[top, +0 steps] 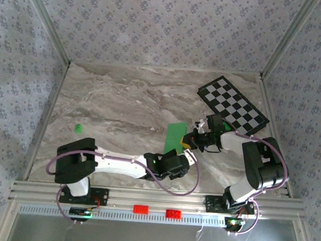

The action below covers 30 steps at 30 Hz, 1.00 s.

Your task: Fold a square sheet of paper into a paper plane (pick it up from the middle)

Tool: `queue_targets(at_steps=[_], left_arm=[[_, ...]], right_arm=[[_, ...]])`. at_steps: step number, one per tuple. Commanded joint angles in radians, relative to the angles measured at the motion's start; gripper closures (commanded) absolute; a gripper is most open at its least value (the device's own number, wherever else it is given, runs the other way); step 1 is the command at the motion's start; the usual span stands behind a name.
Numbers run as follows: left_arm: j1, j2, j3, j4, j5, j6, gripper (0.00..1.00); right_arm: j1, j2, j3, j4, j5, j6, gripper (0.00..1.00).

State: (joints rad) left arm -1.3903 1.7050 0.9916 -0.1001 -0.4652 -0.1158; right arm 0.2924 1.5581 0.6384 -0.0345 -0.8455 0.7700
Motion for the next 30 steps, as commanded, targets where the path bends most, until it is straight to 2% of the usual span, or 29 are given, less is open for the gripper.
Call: queue_targets(at_steps=[1, 7, 13, 18, 20, 21, 25, 30], left_arm=[[-0.011, 0.035, 0.038, -0.059, -0.161, 0.013, 0.38], [-0.017, 0.077, 0.06, -0.034, -0.26, 0.055, 0.36], [-0.015, 0.143, 0.108, -0.045, -0.253, 0.089, 0.39], [-0.012, 0.154, 0.108, -0.055, -0.276, 0.088, 0.46], [-0.012, 0.148, 0.104, -0.054, -0.269, 0.088, 0.56], [-0.012, 0.144, 0.099, -0.05, -0.26, 0.087, 0.58], [-0.012, 0.143, 0.099, -0.038, -0.248, 0.09, 0.61], [-0.01, 0.166, 0.117, -0.038, -0.252, 0.091, 0.59]], right_arm=[[-0.005, -0.01, 0.017, -0.011, -0.001, 0.005, 1.0], [-0.006, -0.005, 0.013, -0.006, -0.004, 0.005, 1.0], [-0.008, -0.004, -0.003, 0.02, -0.007, 0.019, 1.0], [-0.021, -0.001, -0.006, 0.01, -0.011, 0.005, 1.0], [-0.022, -0.002, -0.005, 0.007, -0.014, 0.003, 1.0], [-0.025, -0.003, -0.003, 0.008, -0.02, 0.003, 1.0], [-0.027, -0.011, -0.008, 0.007, -0.021, 0.003, 1.0], [-0.032, -0.01, -0.01, 0.008, -0.027, 0.001, 1.0]])
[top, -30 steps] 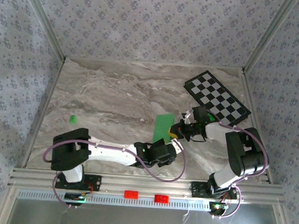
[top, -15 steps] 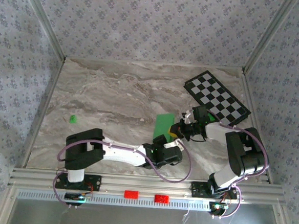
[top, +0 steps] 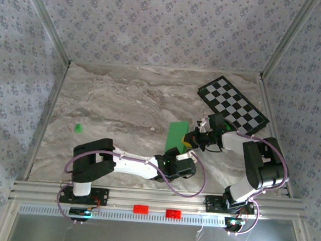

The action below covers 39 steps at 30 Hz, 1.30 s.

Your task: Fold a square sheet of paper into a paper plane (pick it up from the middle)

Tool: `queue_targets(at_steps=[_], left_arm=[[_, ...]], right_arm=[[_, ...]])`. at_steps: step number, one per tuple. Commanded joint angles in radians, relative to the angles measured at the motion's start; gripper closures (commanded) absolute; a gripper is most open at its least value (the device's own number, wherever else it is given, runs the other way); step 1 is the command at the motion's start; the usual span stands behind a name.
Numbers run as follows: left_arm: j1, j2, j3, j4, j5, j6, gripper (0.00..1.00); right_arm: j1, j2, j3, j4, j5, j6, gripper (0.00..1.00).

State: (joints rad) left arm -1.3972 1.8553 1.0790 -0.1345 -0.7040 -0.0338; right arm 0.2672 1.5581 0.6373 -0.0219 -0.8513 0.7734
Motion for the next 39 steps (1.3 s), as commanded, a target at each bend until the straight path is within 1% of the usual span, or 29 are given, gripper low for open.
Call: queue_targets(at_steps=[1, 4, 7, 9, 12, 14, 17, 19, 22, 23, 25, 28, 30, 32, 33, 34, 36, 39], left_arm=[[-0.002, 0.017, 0.03, -0.001, -0.013, 0.008, 0.59], [0.003, 0.019, 0.029, -0.001, -0.02, 0.005, 0.62], [0.01, 0.015, 0.023, 0.002, -0.014, 0.008, 0.68], [0.013, 0.014, 0.024, 0.007, -0.01, 0.017, 0.74], [0.017, 0.012, 0.026, 0.012, -0.001, 0.022, 0.8], [0.018, 0.01, 0.026, 0.016, 0.021, 0.023, 0.84], [0.017, 0.013, 0.031, 0.005, 0.034, 0.013, 0.94], [0.023, 0.002, 0.015, 0.027, 0.052, 0.006, 0.99], [0.042, -0.013, 0.014, 0.021, 0.09, -0.019, 1.0], [0.049, -0.018, 0.015, 0.015, 0.107, -0.028, 1.0], [0.061, -0.034, 0.008, 0.017, 0.144, -0.044, 1.0], [0.103, -0.063, -0.005, 0.015, 0.269, -0.103, 1.0], [0.153, -0.088, -0.024, 0.027, 0.409, -0.159, 1.0], [0.208, -0.107, -0.044, 0.056, 0.568, -0.213, 1.0], [0.234, -0.116, -0.056, 0.074, 0.617, -0.246, 1.0], [0.254, -0.121, -0.064, 0.094, 0.666, -0.275, 1.0], [0.305, -0.118, -0.068, 0.124, 0.791, -0.329, 1.0], [0.342, -0.097, -0.052, 0.142, 0.904, -0.385, 1.0]], right_arm=[[-0.007, -0.009, -0.01, -0.002, -0.023, -0.001, 1.0], [-0.009, -0.013, -0.01, -0.007, -0.023, -0.005, 1.0], [-0.011, -0.012, -0.012, -0.007, -0.025, -0.006, 1.0], [-0.011, -0.012, -0.013, -0.006, -0.027, -0.006, 1.0], [-0.01, -0.011, -0.013, -0.003, -0.026, -0.004, 0.99], [-0.01, -0.011, -0.013, 0.002, -0.029, 0.001, 0.97], [-0.012, -0.017, -0.014, -0.002, -0.026, 0.0, 0.94], [-0.016, -0.023, -0.017, -0.001, -0.021, 0.0, 0.89], [-0.026, -0.03, -0.021, -0.006, -0.022, -0.01, 0.8], [-0.032, -0.034, -0.024, -0.013, -0.021, -0.015, 0.74], [-0.048, -0.045, -0.027, -0.038, -0.018, -0.033, 0.68], [-0.097, -0.1, -0.045, -0.091, 0.024, -0.059, 0.58], [-0.139, -0.154, -0.056, -0.154, 0.072, -0.092, 0.53], [-0.166, -0.197, -0.055, -0.224, 0.126, -0.136, 0.5], [-0.176, -0.221, -0.056, -0.255, 0.155, -0.137, 0.5], [-0.182, -0.236, -0.057, -0.272, 0.175, -0.174, 0.49], [-0.19, -0.267, -0.072, -0.282, 0.198, -0.194, 0.49], [-0.193, -0.321, -0.104, -0.267, 0.238, -0.209, 0.51]])
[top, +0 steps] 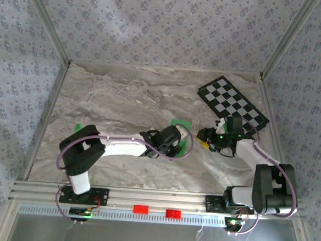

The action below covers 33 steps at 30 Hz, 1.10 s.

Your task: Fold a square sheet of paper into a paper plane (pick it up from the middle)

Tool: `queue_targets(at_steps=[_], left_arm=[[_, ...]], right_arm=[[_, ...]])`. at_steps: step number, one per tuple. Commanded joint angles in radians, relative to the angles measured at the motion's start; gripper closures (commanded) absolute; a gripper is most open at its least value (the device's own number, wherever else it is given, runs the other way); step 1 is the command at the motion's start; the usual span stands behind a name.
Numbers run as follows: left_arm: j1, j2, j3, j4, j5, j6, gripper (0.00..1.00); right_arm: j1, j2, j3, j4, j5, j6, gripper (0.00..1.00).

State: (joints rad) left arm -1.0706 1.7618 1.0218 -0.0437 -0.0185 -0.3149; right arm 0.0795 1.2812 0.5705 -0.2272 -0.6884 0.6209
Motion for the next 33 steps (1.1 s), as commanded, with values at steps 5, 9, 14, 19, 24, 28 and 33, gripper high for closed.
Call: queue_targets(at_steps=[5, 9, 14, 19, 24, 28, 33], left_arm=[[0.049, 0.019, 0.03, 0.074, 0.297, -0.191, 1.0], [0.079, 0.048, 0.025, 0.163, 0.364, -0.307, 1.0], [0.078, 0.071, 0.034, 0.255, 0.392, -0.394, 1.0], [0.078, 0.082, 0.027, 0.275, 0.368, -0.43, 1.0], [0.078, 0.072, 0.015, 0.246, 0.364, -0.415, 1.0], [0.078, 0.062, 0.006, 0.244, 0.36, -0.408, 1.0], [0.078, 0.063, 0.0, 0.253, 0.36, -0.409, 1.0]], right_arm=[[-0.012, -0.115, -0.073, -0.054, 0.054, -0.075, 0.57], [-0.014, -0.086, -0.073, -0.044, -0.032, -0.072, 0.68], [-0.007, -0.035, -0.066, -0.012, -0.1, -0.048, 0.86], [0.055, 0.003, -0.064, 0.017, -0.077, -0.023, 0.96], [0.11, 0.056, -0.059, 0.065, -0.032, 0.011, 1.0], [0.141, 0.096, -0.06, 0.11, -0.038, 0.047, 1.0], [0.15, 0.137, -0.073, 0.142, 0.005, 0.056, 1.0]])
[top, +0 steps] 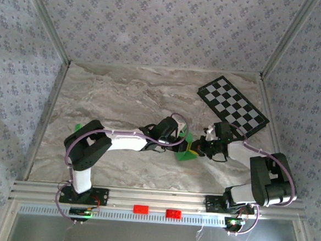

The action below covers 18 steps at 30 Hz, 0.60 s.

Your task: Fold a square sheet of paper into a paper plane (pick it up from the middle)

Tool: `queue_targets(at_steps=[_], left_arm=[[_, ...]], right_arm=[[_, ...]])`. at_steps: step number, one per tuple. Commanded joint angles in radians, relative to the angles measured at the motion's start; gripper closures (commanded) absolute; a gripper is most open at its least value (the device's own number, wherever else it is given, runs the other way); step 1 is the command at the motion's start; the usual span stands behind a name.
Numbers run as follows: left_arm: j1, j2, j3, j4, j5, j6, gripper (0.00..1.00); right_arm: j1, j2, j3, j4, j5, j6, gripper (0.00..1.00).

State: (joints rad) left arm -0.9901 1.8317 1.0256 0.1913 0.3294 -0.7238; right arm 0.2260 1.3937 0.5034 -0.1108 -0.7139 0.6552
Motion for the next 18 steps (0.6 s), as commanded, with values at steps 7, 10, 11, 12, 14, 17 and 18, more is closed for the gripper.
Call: queue_targets(at_steps=[7, 10, 11, 12, 14, 17, 18], left_arm=[[0.006, -0.009, -0.023, 0.024, 0.006, 0.004, 1.0], [0.011, -0.009, -0.034, 0.019, 0.006, 0.012, 1.0], [0.015, -0.009, -0.037, 0.016, 0.002, 0.017, 1.0], [0.019, -0.009, -0.04, 0.013, 0.0, 0.021, 1.0], [0.027, -0.009, -0.047, 0.008, -0.006, 0.029, 1.0], [0.033, -0.009, -0.049, -0.014, -0.027, 0.054, 1.0], [0.036, -0.007, -0.048, -0.019, -0.033, 0.059, 1.0]], right_arm=[[0.002, 0.084, -0.033, -0.03, 0.115, -0.061, 1.0], [0.002, 0.087, -0.038, -0.062, 0.149, -0.086, 1.0], [0.0, 0.087, -0.039, -0.058, 0.146, -0.084, 1.0], [0.002, 0.088, -0.04, -0.048, 0.141, -0.082, 1.0], [0.004, 0.092, -0.035, -0.059, 0.147, -0.085, 1.0], [0.004, 0.096, -0.034, -0.059, 0.141, -0.086, 1.0], [0.004, 0.096, -0.034, -0.059, 0.143, -0.085, 1.0]])
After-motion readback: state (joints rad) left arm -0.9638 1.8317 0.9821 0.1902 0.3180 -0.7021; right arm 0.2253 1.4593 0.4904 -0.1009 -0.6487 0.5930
